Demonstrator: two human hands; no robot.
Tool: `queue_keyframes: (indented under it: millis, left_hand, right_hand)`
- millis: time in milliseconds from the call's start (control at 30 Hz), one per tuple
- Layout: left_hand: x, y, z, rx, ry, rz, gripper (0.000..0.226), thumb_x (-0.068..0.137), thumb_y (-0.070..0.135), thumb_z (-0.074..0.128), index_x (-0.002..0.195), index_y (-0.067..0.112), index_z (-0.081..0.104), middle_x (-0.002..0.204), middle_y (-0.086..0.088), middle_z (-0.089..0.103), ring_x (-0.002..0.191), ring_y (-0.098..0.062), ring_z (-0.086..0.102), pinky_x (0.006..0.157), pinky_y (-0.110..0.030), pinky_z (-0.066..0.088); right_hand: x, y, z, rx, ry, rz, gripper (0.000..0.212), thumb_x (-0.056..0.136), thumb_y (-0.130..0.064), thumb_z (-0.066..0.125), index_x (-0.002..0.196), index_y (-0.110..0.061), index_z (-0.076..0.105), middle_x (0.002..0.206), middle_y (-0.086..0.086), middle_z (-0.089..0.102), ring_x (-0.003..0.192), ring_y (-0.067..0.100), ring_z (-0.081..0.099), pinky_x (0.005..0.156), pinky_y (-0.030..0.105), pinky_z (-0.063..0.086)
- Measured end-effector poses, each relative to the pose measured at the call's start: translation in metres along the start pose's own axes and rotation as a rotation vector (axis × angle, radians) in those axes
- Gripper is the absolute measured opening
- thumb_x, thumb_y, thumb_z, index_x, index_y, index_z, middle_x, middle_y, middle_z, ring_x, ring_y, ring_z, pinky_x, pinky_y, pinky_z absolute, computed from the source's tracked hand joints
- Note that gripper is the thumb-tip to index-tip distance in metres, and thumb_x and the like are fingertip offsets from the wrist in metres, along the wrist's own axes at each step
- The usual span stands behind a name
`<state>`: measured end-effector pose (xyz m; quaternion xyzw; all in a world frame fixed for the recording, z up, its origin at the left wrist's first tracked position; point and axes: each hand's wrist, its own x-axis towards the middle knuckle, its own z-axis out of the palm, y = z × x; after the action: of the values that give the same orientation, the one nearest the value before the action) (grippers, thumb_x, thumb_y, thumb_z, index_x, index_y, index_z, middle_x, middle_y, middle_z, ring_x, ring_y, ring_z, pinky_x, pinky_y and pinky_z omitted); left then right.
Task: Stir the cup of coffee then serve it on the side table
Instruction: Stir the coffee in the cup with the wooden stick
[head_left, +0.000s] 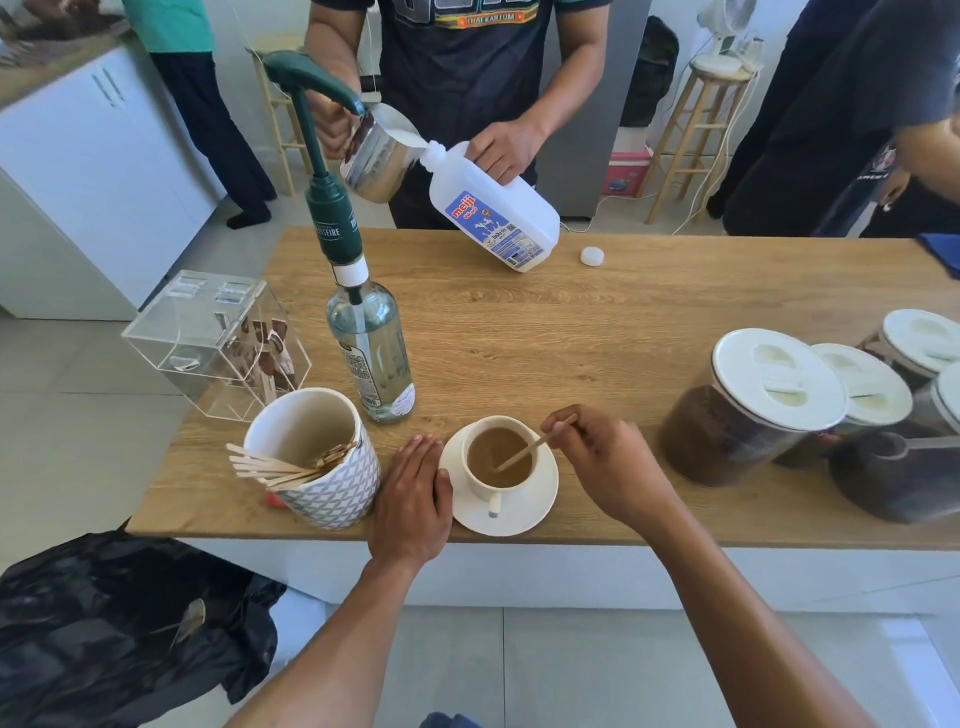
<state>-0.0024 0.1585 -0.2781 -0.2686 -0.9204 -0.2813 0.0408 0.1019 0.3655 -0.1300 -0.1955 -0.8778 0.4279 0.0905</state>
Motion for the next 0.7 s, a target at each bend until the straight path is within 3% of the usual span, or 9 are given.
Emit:
queue_keyframes:
  millis: [100, 200, 333, 433, 533, 700]
  left_hand:
    - [0.0006, -0.0004, 0.0015, -0.011, -0.003, 0.016, 0.053, 0.102, 0.034, 0.028, 0.138, 0.009, 0.057, 0.144, -0.007, 0.056, 0.14, -0.023, 0.045, 0.117, -0.044, 0.035]
    - [0.0, -0.0037, 0.0014, -0.011, -0.001, 0.016, 0.052, 0.103, 0.033, 0.028, 0.138, 0.009, 0.056, 0.144, -0.007, 0.056, 0.14, -0.023, 0.044, 0.116, -0.045, 0.036]
    - [-0.0002, -0.002, 0.0027, -0.011, -0.007, 0.021, 0.052, 0.103, 0.033, 0.028, 0.139, 0.009, 0.056, 0.144, -0.006, 0.056, 0.141, -0.022, 0.044, 0.117, -0.043, 0.034]
    - [0.0002, -0.0027, 0.0021, -0.009, -0.005, 0.019, 0.052, 0.103, 0.034, 0.028, 0.139, 0.01, 0.056, 0.144, -0.006, 0.056, 0.141, -0.022, 0.044, 0.118, -0.042, 0.033]
    - [0.0008, -0.0027, 0.0021, -0.008, -0.004, 0.021, 0.051, 0.103, 0.033, 0.029, 0.139, 0.009, 0.056, 0.144, -0.007, 0.056, 0.14, -0.023, 0.044, 0.118, -0.043, 0.034]
    - [0.0004, -0.0024, 0.0011, -0.011, 0.001, 0.019, 0.052, 0.102, 0.033, 0.029, 0.139, 0.009, 0.056, 0.144, -0.008, 0.056, 0.14, -0.023, 0.044, 0.118, -0.044, 0.034]
  right_hand:
    - [0.0009, 0.0005, -0.0017, 0.021, 0.078, 0.02, 0.019, 0.098, -0.017, 0.05, 0.088, -0.017, 0.066, 0.068, -0.016, 0.061, 0.052, -0.001, 0.055, 0.047, 0.013, 0.038]
    - [0.0007, -0.0021, -0.0005, 0.012, 0.042, -0.019, 0.018, 0.098, -0.019, 0.051, 0.09, -0.02, 0.068, 0.078, -0.018, 0.067, 0.065, 0.002, 0.062, 0.055, 0.015, 0.044]
    - [0.0009, 0.0022, -0.0027, -0.009, 0.066, 0.014, 0.019, 0.098, -0.019, 0.049, 0.089, -0.02, 0.066, 0.075, -0.013, 0.066, 0.055, 0.0, 0.056, 0.048, 0.013, 0.038]
    - [0.0011, 0.0018, -0.0017, 0.007, 0.06, 0.004, 0.018, 0.098, -0.022, 0.05, 0.093, -0.021, 0.068, 0.08, -0.009, 0.071, 0.064, 0.01, 0.062, 0.056, 0.026, 0.048]
    - [-0.0008, 0.002, 0.0003, 0.002, 0.017, 0.018, 0.022, 0.098, -0.021, 0.049, 0.084, -0.026, 0.065, 0.082, -0.004, 0.072, 0.062, 0.021, 0.061, 0.057, 0.034, 0.047]
    - [-0.0006, 0.0014, -0.0003, 0.009, 0.045, -0.006, 0.018, 0.099, -0.021, 0.05, 0.091, -0.023, 0.067, 0.082, -0.014, 0.069, 0.064, 0.01, 0.062, 0.055, 0.025, 0.046]
